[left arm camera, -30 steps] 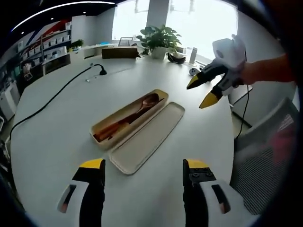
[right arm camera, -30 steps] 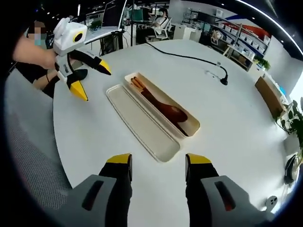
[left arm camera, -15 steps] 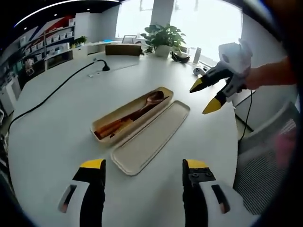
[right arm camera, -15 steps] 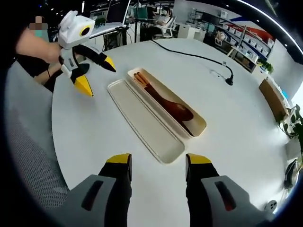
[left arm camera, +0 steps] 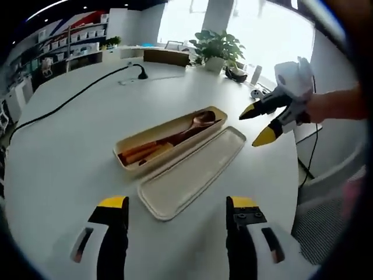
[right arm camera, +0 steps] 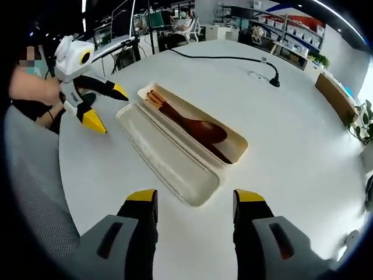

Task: Arrange the utensils inside the cutlery case until each visible utensil rests in its matching compartment.

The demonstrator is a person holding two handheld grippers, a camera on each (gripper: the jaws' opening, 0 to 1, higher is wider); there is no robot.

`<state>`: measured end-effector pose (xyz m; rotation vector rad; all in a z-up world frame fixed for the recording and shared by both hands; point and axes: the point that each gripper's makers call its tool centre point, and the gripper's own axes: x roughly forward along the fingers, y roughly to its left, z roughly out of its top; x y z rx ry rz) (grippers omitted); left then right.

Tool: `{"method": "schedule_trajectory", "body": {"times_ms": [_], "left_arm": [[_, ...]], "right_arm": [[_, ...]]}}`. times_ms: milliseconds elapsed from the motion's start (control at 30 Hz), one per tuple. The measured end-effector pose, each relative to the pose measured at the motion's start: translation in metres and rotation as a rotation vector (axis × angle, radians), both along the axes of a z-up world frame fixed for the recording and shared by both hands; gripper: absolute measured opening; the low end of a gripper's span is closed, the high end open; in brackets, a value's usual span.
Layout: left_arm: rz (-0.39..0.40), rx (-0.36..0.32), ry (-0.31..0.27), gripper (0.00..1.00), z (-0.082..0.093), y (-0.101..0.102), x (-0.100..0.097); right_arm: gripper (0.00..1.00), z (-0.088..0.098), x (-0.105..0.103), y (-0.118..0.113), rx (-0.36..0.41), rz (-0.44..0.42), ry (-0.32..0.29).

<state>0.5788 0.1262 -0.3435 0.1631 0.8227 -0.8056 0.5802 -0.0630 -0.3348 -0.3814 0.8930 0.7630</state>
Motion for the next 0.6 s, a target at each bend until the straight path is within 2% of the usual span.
{"method": "schedule_trajectory", "body": {"times_ms": [33, 167, 267, 400, 467, 600], "left_arm": [[-0.009, 0.034, -0.023, 0.70, -0.002, 0.003, 0.002], [0.025, -0.001, -0.008, 0.68, 0.000, 0.001, 0.004], [0.055, -0.025, -0.027, 0.65, 0.006, -0.002, 0.008], [0.050, 0.017, -0.001, 0.65, -0.004, 0.000, 0.001], [0.041, -0.002, -0.037, 0.66, 0.002, -0.003, 0.007], [0.009, 0.029, -0.040, 0.65, 0.002, -0.002, 0.005]], "right_arm": [[0.51, -0.001, -0.001, 0.000, -0.003, 0.007, 0.001], [0.51, -0.008, -0.001, 0.001, -0.012, 0.023, 0.002], [0.53, -0.011, -0.002, 0.004, -0.014, 0.034, 0.004], [0.53, -0.013, 0.000, 0.010, -0.016, 0.055, -0.001], [0.53, -0.013, 0.001, 0.013, -0.020, 0.067, -0.003], [0.53, -0.016, 0.001, 0.013, -0.034, 0.085, -0.003]]}}
